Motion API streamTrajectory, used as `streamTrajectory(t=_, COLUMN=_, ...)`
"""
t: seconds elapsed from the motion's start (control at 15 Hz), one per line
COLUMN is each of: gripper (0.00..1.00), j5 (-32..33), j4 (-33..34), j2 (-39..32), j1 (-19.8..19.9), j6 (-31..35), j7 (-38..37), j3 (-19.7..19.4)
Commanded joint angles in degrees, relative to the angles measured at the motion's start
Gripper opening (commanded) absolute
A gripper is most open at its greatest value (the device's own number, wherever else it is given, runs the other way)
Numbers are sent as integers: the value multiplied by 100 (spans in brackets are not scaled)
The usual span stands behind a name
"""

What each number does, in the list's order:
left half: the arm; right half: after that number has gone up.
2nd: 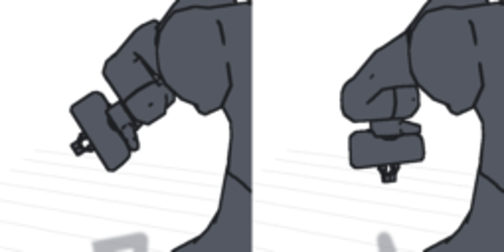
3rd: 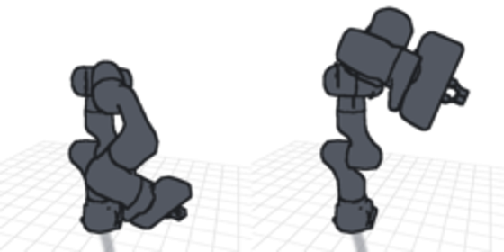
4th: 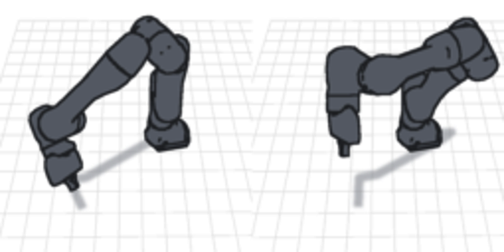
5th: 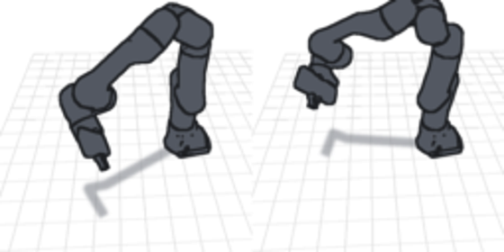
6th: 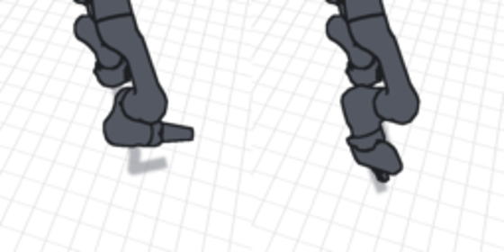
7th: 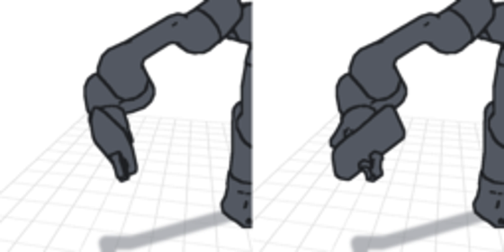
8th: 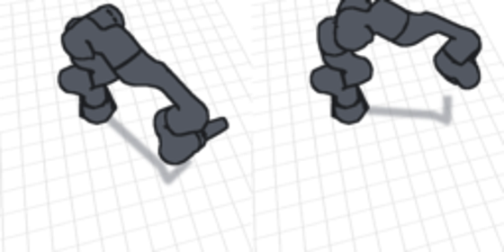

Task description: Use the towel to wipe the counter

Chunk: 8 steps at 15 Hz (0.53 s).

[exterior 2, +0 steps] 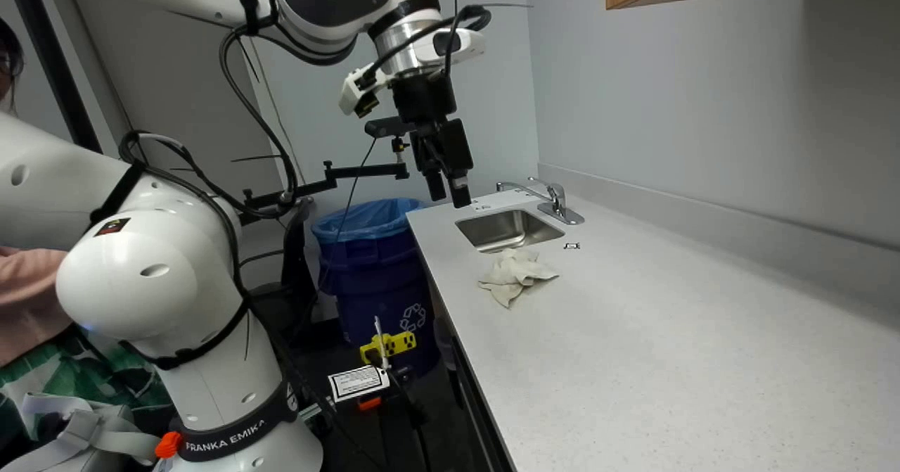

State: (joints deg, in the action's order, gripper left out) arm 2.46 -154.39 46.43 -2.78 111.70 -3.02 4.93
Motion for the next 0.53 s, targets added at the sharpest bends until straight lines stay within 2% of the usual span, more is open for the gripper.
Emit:
streamTrajectory(t=0.0, gripper=100, j5=-128, j4=159, j2=-630, j1=-353, j6=870, j7=71, j3=212)
streamTrajectory(t=0.47, gripper=100, j5=-103, j4=678, j2=-2212, j1=-756, j6=2431, j7=129, j3=473)
